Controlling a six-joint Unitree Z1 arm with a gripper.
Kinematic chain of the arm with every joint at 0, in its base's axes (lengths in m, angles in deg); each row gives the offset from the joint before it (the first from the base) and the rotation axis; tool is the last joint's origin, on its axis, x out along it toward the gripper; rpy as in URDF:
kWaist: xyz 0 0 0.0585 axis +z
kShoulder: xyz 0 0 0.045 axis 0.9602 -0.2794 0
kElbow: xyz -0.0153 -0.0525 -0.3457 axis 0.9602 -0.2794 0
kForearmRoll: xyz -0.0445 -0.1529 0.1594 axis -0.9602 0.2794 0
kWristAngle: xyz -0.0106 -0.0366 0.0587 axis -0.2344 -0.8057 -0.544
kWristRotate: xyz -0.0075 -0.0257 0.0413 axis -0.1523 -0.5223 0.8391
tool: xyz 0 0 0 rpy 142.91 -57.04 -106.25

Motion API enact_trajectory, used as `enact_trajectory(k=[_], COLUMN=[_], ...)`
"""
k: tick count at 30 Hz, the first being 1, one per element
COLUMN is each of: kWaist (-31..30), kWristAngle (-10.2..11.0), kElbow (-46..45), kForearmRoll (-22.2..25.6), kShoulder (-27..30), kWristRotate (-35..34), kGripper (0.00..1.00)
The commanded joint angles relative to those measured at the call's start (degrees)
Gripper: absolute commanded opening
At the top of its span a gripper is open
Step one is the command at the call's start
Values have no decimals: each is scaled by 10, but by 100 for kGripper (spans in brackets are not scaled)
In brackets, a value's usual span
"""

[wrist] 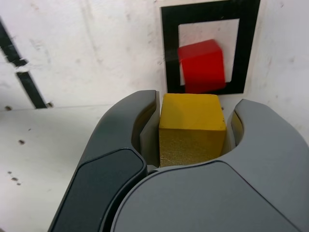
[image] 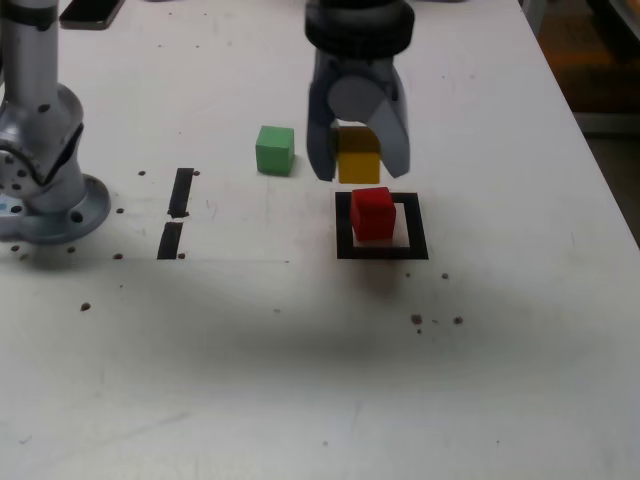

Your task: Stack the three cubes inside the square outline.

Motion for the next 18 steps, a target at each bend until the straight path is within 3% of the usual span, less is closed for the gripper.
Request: enact_trajectory(k=[1,18], kWaist=[7,41], kWristAngle=[-6,-14], kElbow=[-5,-28], kForearmRoll=[-11,-50], kShoulder=[-12,-50], kWristRotate=[8,35], kGripper=[0,5])
